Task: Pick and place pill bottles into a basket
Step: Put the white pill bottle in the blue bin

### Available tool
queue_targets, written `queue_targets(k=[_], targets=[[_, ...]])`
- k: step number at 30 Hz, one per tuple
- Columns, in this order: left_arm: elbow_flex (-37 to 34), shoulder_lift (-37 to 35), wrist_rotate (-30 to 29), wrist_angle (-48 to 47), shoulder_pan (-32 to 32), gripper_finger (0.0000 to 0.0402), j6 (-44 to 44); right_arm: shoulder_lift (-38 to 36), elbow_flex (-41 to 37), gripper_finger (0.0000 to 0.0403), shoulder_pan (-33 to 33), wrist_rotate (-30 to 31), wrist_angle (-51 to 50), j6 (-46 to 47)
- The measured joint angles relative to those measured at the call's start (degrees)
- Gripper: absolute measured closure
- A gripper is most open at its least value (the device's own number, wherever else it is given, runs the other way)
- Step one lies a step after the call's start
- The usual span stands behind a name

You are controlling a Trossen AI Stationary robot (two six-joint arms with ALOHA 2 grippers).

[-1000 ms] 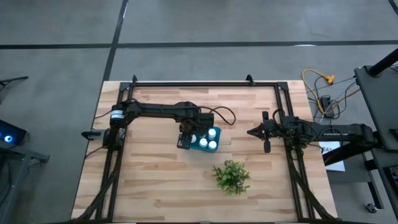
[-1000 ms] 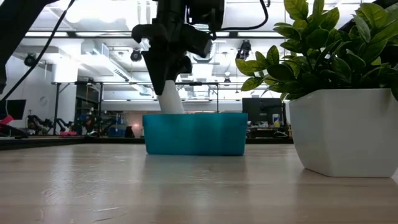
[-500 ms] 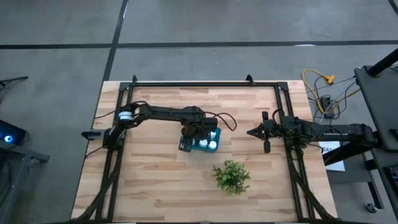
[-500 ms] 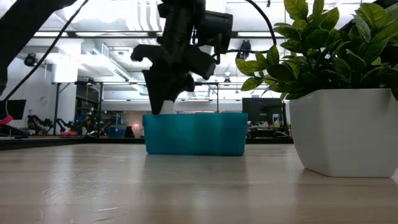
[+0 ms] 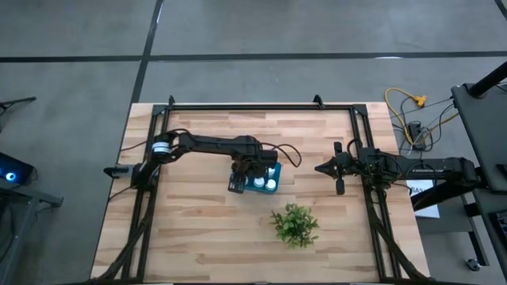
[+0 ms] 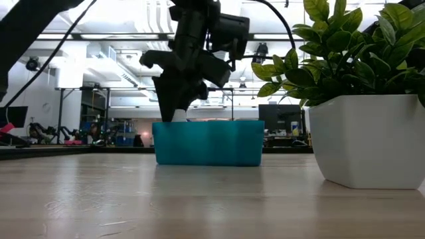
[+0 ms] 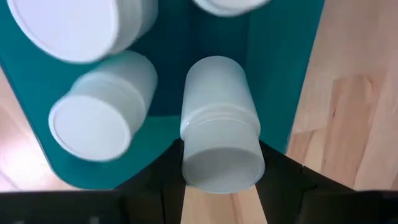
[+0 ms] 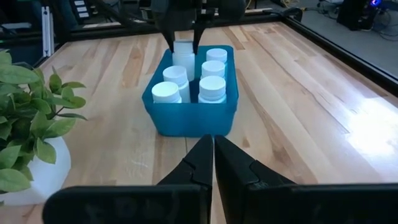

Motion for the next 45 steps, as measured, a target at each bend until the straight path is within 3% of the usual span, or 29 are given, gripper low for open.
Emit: queue_targets(k=[29, 36, 45], targets=[[0.0, 2.2, 1.3, 1.7, 0.0, 0.0260, -0.2, 0.0, 0.0, 0.0394, 0.0, 0.0, -0.2, 0.2], [0.0, 2.4, 2.5, 2.0, -0.1, 0.0202, -0.3, 0.0, 0.0, 0.0394, 0.0, 0.0, -0.2, 0.2], [0.3, 2.2, 2.6, 1.7, -0.1, 0.0191, -1.8, 0.0, 0.0, 0.0394, 0.0, 0.0, -0.3, 0.2]])
